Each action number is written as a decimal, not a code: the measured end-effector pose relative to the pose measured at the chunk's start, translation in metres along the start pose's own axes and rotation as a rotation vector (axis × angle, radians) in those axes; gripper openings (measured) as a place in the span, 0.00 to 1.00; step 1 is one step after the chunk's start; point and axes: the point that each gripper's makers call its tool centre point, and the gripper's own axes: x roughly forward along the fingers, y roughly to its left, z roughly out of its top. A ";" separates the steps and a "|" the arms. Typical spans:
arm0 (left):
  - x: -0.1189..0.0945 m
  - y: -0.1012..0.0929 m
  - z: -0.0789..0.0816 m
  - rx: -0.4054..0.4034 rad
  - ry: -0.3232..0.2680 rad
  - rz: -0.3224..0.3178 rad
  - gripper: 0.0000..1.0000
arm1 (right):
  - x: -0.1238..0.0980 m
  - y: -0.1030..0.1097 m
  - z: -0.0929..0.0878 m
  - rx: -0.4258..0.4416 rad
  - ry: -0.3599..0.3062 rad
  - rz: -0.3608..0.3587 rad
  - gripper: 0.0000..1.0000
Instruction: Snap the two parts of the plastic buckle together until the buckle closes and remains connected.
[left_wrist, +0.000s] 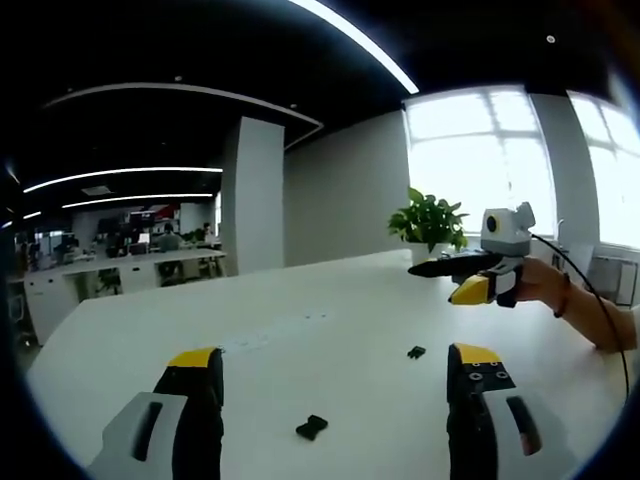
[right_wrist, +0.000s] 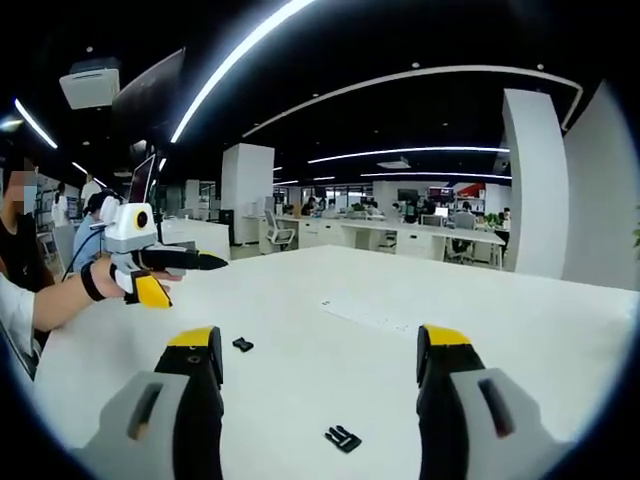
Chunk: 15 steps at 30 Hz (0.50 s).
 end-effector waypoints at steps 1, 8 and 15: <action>0.002 0.001 0.000 -0.001 -0.002 0.002 0.94 | 0.000 0.000 0.000 0.001 -0.002 -0.001 0.79; 0.007 -0.002 -0.001 0.009 0.008 -0.005 0.94 | 0.003 0.001 -0.003 0.002 0.003 0.009 0.79; 0.005 -0.002 -0.010 0.005 0.024 -0.003 0.93 | -0.001 -0.005 -0.008 0.016 -0.009 0.001 0.78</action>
